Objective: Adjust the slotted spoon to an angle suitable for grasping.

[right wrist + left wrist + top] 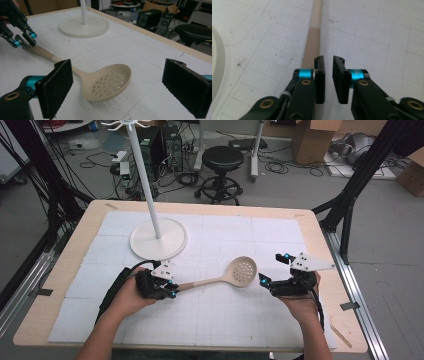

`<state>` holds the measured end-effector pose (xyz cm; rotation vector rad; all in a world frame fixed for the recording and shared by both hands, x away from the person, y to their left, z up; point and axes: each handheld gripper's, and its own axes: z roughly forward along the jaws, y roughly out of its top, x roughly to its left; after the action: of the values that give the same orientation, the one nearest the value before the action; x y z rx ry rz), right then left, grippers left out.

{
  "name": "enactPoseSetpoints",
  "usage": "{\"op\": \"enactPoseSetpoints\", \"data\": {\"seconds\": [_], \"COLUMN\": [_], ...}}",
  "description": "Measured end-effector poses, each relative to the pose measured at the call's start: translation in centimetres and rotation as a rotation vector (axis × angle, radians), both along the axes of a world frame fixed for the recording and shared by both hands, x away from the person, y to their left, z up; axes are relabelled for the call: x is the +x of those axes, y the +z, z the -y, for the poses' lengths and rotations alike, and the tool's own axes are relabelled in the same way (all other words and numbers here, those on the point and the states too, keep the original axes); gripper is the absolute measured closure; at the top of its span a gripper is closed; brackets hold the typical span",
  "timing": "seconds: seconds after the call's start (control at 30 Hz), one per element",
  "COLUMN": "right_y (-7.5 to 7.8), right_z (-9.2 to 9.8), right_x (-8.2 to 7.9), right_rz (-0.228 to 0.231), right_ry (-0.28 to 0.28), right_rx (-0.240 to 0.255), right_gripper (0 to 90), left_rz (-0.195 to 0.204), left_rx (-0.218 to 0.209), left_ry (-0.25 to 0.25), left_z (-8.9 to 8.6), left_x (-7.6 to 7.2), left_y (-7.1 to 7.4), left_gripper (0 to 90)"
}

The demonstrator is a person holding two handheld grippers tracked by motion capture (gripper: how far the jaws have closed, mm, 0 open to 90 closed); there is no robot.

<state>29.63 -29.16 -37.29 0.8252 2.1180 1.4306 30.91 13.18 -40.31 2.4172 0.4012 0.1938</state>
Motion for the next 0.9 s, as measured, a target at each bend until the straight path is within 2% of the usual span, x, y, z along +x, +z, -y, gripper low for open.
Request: {"op": "enactPoseSetpoints", "data": {"seconds": [0.17,0.3,0.37,0.53,0.9], "right_y": [0.0,0.0,0.0,0.0,-0.1], "right_z": [0.0,0.0,0.0,0.1,0.1], "right_x": [-0.1,0.0,0.0,0.0,0.0], "right_rz": [-0.002,-0.002,-0.01,-0.002,-0.005], "right_ry": [0.0,0.0,0.001,0.001,-0.001], "right_rx": [0.001,-0.002,-0.002,0.002,-0.002], "right_gripper": [8.8,8.8,8.8,8.8,8.8], "left_rz": [-0.039,-0.047,-0.048,-0.027,-0.022], "left_rx": [0.036,0.073,0.065,0.086,0.053], "left_ry": [0.006,0.014,0.016,0.035,0.128], "left_z": [-0.9,-1.3,-1.4,-1.5,-2.2], "left_x": [-0.1,0.2,0.3,0.9,2.8], "left_y": [-1.2,-2.0,-2.1,-2.0,-2.2], "left_gripper": [88.3,89.1,89.2,89.5,89.5]}}
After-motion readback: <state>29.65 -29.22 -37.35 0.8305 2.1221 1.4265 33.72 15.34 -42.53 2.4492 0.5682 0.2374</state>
